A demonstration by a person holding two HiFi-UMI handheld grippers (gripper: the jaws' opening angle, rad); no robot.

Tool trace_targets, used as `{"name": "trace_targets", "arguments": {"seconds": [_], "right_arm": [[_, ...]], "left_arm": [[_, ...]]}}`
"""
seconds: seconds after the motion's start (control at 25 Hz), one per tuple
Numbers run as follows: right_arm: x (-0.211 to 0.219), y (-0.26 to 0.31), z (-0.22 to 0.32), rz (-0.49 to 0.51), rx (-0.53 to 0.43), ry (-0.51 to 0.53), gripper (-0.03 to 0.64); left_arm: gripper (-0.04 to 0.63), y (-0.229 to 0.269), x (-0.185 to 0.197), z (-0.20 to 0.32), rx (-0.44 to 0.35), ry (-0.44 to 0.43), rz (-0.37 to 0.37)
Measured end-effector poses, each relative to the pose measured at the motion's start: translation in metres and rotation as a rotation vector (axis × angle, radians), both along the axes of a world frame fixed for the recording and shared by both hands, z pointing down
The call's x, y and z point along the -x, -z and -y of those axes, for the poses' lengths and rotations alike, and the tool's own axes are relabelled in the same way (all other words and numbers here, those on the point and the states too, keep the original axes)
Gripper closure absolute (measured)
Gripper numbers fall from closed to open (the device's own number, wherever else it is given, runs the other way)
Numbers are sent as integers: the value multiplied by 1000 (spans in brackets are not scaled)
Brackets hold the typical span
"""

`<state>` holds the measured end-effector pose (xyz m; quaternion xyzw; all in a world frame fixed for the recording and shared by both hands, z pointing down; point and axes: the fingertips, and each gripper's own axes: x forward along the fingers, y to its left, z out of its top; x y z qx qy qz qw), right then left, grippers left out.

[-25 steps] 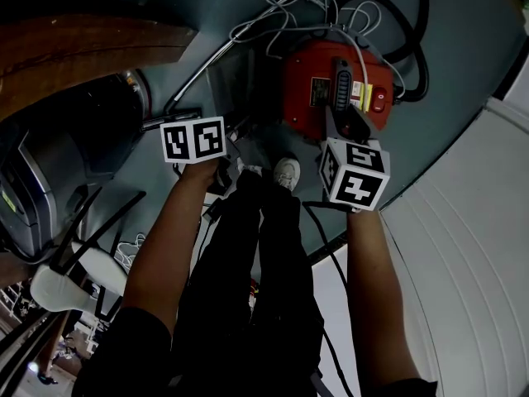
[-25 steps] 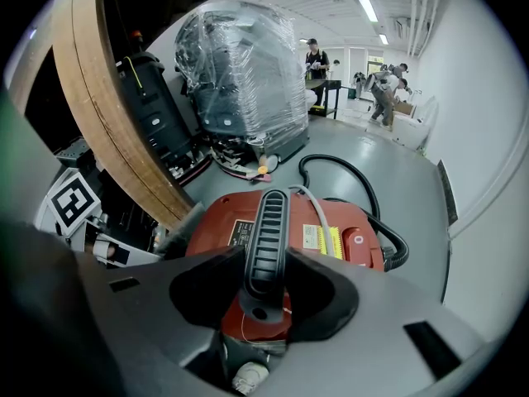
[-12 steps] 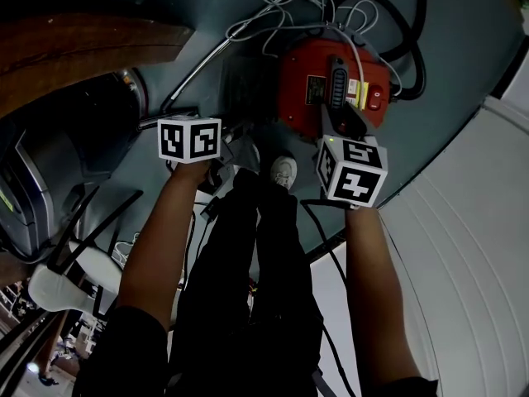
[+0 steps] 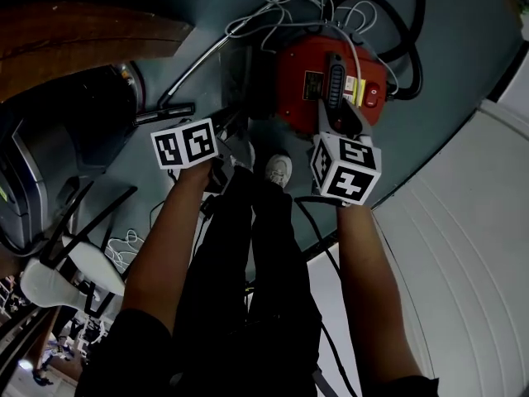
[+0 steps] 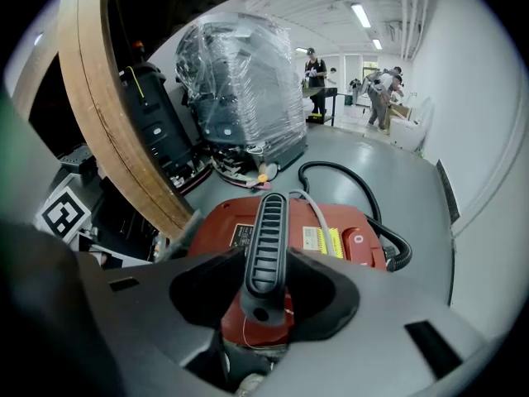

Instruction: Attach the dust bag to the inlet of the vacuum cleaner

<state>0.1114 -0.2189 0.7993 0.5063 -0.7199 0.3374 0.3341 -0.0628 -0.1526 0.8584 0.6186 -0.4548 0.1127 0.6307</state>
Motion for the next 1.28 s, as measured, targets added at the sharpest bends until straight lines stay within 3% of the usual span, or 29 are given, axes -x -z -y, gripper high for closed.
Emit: {"name": "trace_targets", "arguments": {"seconds": [0.12,0.28,0.32,0.36,0.4,0.6,0.72,1.08,1.28], "right_arm": [[-1,3,-5,38,-38,-45,469],[-8,34,-11,42,-158,-99,458],[-8,41,-16,43,-164,-102,507],[-7,46,-21,50,-161,-108,599],[-7,51,-27,62,-157,-115,617],[-6,78,-48,79,-130,-114,618],[-7,117,-61,86,-114,-125,618],[8,309,-53,161,-259,-67,618],[-6,418,-62,222,-360,-103,618]], "left_arm": [[506,11,13,-4,-67,-34,148],[506,34,16,-5,-156,-108,273],[540,40,18,-5,-176,-119,307],[595,46,19,-5,-199,-126,336],[597,53,18,-4,-223,-130,355],[598,98,-5,4,-303,-181,391],[598,150,-21,-3,-317,-187,397],[598,361,-80,14,-490,-198,351],[598,471,-100,15,-587,-185,372]]}}
